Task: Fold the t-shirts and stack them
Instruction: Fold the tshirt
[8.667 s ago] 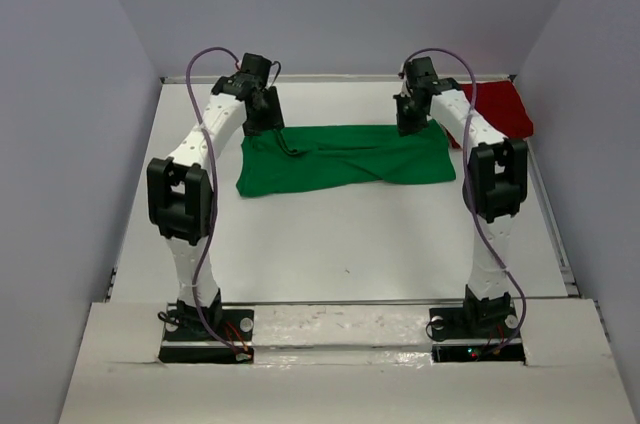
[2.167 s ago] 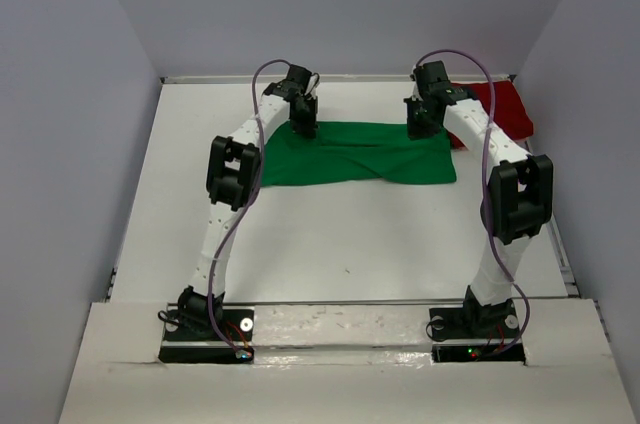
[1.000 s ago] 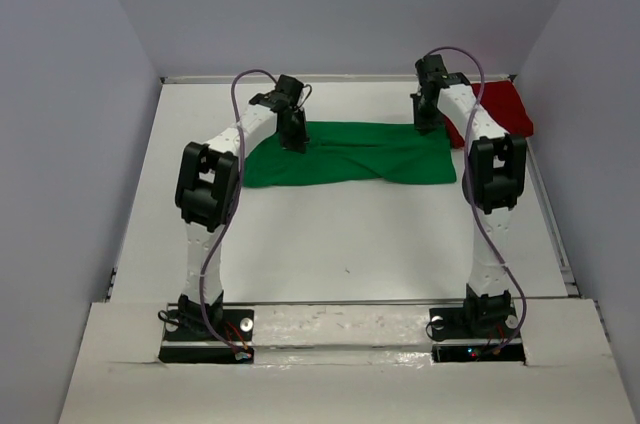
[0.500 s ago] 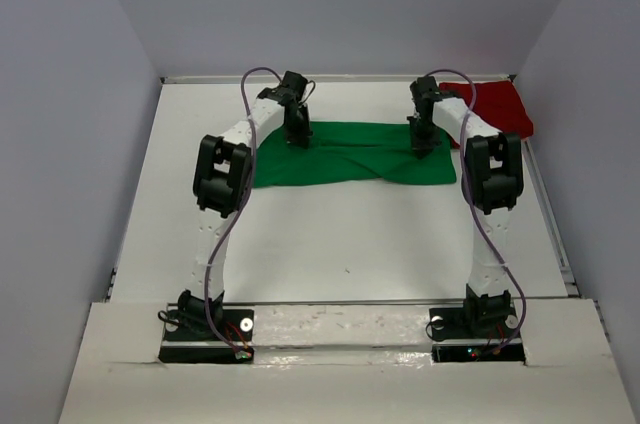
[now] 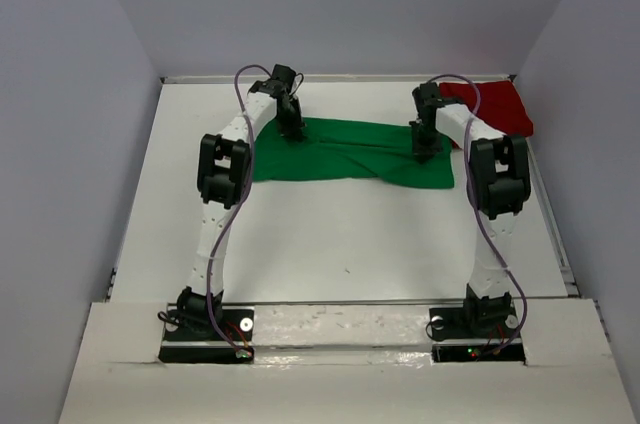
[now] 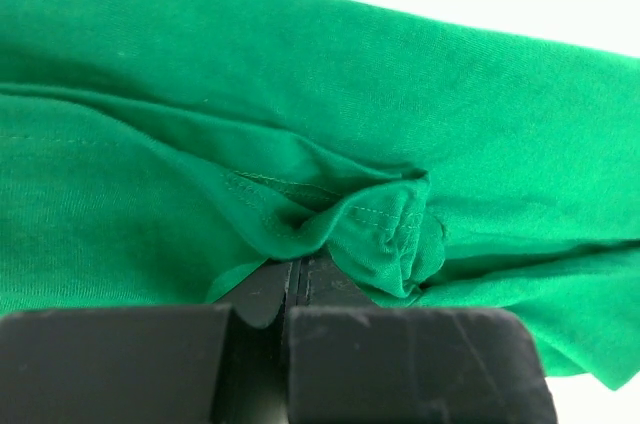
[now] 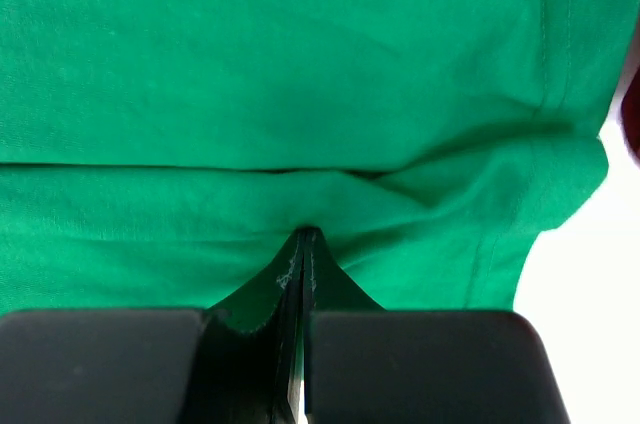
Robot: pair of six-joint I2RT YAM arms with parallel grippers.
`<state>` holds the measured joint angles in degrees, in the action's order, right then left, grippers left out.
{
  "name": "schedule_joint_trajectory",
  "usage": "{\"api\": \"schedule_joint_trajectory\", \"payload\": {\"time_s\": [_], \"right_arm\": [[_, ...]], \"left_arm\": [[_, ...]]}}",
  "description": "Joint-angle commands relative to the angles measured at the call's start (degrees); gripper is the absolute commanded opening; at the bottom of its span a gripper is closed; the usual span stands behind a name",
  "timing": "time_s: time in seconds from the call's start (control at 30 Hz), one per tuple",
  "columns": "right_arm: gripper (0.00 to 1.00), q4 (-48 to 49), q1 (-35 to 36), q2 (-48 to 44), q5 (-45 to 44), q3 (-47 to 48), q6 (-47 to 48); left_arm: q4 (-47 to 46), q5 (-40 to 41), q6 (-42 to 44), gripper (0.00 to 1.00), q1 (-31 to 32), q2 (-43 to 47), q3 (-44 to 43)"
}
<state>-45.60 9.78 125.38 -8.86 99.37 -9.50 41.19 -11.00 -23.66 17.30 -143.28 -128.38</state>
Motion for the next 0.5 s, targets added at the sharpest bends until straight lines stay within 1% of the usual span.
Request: {"api": "schedule_joint_trajectory", "payload": {"time_s": [0.0,0.13,0.17,0.23,0.33,0.47], "right_arm": [[0.00,0.6,1.0,-5.3,1.2,-8.3,-3.2],[0.00,1.5,3.7,-10.0,2.9,-13.8,-5.2],[0.00,1.4,5.6,-11.6,2.2,-14.7,-5.4],[0.00,1.3,7.3,-13.2,1.7,-16.4,-5.6],[0.00,1.4,10.0,-16.6,2.4,-20.1,-6.9],[0.00,1.4,13.9,-21.0,5.3,-23.5,-8.5]], "left_arm": [[3.2,1.2,2.2,0.00,-1.0,-2.1,-2.8],[4.6,1.0,3.2,0.00,-1.1,-3.1,-6.3],[5.2,0.8,3.5,0.00,-1.0,-3.1,-7.4],[5.0,-1.3,4.2,0.00,-1.0,-2.9,-7.5],[4.9,-1.7,6.4,0.00,-0.3,-2.1,-7.4],[5.3,-2.4,8.9,0.00,0.3,-1.6,-7.5]]}}
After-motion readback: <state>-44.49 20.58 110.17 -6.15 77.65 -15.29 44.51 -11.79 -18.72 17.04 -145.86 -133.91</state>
